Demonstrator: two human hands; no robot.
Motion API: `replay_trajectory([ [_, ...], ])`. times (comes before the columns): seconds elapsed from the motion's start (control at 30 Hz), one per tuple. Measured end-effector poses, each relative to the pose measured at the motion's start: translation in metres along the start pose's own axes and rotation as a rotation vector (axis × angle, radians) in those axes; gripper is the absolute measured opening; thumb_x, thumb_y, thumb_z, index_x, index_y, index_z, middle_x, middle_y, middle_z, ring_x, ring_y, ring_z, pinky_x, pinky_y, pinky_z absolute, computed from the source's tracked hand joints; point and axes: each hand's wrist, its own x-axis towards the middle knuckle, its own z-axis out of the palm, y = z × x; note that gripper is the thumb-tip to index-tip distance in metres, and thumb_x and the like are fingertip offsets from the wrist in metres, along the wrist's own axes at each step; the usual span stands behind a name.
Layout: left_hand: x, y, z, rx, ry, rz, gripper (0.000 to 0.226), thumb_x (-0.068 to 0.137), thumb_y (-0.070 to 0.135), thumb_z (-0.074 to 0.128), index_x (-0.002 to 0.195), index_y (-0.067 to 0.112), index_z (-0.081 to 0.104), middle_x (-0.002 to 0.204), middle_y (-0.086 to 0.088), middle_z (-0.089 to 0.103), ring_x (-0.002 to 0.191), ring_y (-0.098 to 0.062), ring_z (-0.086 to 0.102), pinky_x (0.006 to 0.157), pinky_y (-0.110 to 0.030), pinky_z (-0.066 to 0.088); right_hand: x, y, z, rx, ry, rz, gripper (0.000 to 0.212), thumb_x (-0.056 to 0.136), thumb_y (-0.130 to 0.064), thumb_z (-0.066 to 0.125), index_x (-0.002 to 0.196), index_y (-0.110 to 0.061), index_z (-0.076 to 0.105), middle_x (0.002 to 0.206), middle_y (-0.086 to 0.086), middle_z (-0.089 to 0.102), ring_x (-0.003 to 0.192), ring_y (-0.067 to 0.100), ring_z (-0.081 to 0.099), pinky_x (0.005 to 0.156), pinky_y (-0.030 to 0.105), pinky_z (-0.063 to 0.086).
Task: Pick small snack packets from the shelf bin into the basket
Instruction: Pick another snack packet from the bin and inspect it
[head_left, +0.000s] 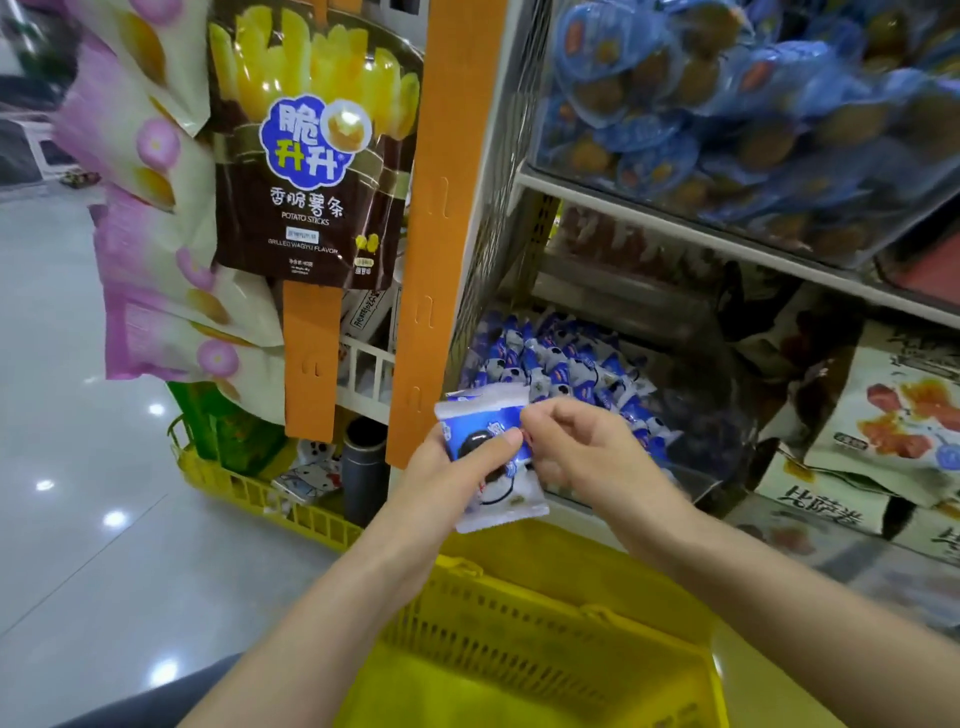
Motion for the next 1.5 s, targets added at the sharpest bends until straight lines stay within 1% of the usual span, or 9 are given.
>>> replay_trajectory([
  [0.13, 0.003, 0.000, -0.003, -0.013, 0.036, 0.028, 0.029, 0.087, 0.032, 0.061, 0.114, 0.021, 0.061, 0.106, -0.003, 0.071, 0.099, -0.022, 0.065, 0.096, -0.043, 0.047, 0.003, 0.002, -0.002, -0.159, 0.113, -0.053, 0.017, 0.094, -0.031, 0.047, 0.106, -0.028, 0.058, 0.100, -0.005, 0.064, 0.088, 0.007, 0.059, 0.073, 0.020, 0.045],
  [0.23, 0.006, 0.003, -0.007, -0.066, -0.029, 0.010, 0.025, 0.087, 0.032, 0.060, 0.108, 0.021, 0.066, 0.103, 0.001, 0.071, 0.091, -0.015, 0.066, 0.087, -0.027, 0.046, 0.005, 0.007, -0.005, -0.169, -0.023, 0.043, 0.024, 0.094, -0.036, 0.046, 0.107, -0.021, 0.059, 0.079, -0.022, 0.063, 0.068, -0.007, 0.056, 0.060, 0.011, 0.043],
  [0.4, 0.008, 0.005, -0.013, -0.019, -0.102, -0.027, 0.019, 0.089, 0.032, 0.058, 0.101, 0.023, 0.071, 0.105, -0.007, 0.071, 0.091, -0.013, 0.061, 0.072, -0.023, 0.053, 0.011, 0.006, -0.008, -0.051, -0.031, 0.087, 0.026, 0.093, -0.035, 0.051, 0.076, -0.020, 0.064, 0.059, -0.003, 0.047, 0.055, 0.012, 0.040, 0.051, 0.021, 0.036],
  [0.5, 0.010, 0.009, -0.019, -0.053, -0.060, 0.002, 0.017, 0.089, 0.026, 0.058, 0.100, 0.015, 0.066, 0.084, 0.000, 0.071, 0.081, -0.011, 0.065, 0.081, -0.026, 0.052, 0.035, 0.004, -0.019, -0.055, 0.172, 0.048, 0.034, 0.093, -0.040, 0.049, 0.088, -0.010, 0.066, 0.070, 0.014, 0.051, 0.057, 0.022, 0.050, 0.048, 0.026, 0.041],
  [0.7, 0.019, 0.014, -0.030, -0.043, 0.107, 0.032, 0.027, 0.088, 0.018, 0.060, 0.110, 0.002, 0.057, 0.105, -0.022, 0.066, 0.104, -0.034, 0.062, 0.097, -0.049, 0.046, 0.128, 0.003, -0.057, -0.101, 0.489, 0.124, 0.036, 0.093, -0.032, 0.054, 0.095, 0.004, 0.059, 0.097, 0.030, 0.059, 0.092, 0.038, 0.059, 0.088, 0.042, 0.050],
  [0.97, 0.028, 0.017, -0.037, 0.027, 0.212, 0.143, 0.012, 0.084, 0.024, 0.065, 0.094, 0.029, 0.060, 0.075, 0.016, 0.067, 0.065, 0.008, 0.060, 0.057, -0.010, 0.044, 0.221, 0.020, -0.062, -0.456, 0.656, 0.139, 0.039, 0.093, -0.023, 0.053, 0.124, 0.000, 0.053, 0.127, 0.019, 0.055, 0.115, 0.033, 0.053, 0.086, 0.032, 0.038],
  [1.2, 0.035, 0.019, -0.041, 0.044, 0.215, 0.125, 0.020, 0.084, 0.022, 0.066, 0.101, 0.030, 0.058, 0.102, 0.006, 0.069, 0.094, -0.008, 0.064, 0.086, -0.029, 0.052, 0.242, 0.039, -0.054, -0.601, 0.479, 0.127, 0.023, 0.089, -0.018, 0.060, 0.106, -0.002, 0.064, 0.113, 0.019, 0.064, 0.101, 0.031, 0.060, 0.086, 0.037, 0.048],
  [1.33, 0.039, 0.017, -0.043, 0.023, 0.226, 0.123, 0.019, 0.084, 0.021, 0.066, 0.099, 0.029, 0.057, 0.100, 0.006, 0.069, 0.093, -0.007, 0.065, 0.085, -0.028, 0.052, 0.246, 0.034, -0.066, -0.769, 0.294, 0.173, 0.035, 0.084, -0.017, 0.067, 0.057, -0.019, 0.045, 0.062, 0.001, 0.050, 0.062, 0.016, 0.049, 0.050, 0.022, 0.032],
  [1.5, 0.040, 0.016, -0.041, 0.028, 0.233, 0.118, 0.024, 0.084, 0.021, 0.065, 0.106, 0.026, 0.057, 0.101, 0.006, 0.067, 0.084, -0.001, 0.063, 0.066, -0.011, 0.050, 0.252, 0.032, -0.063, -0.823, 0.258, 0.148, 0.017, 0.085, -0.019, 0.066, 0.094, -0.004, 0.065, 0.093, 0.013, 0.063, 0.091, 0.024, 0.060, 0.068, 0.025, 0.041],
])
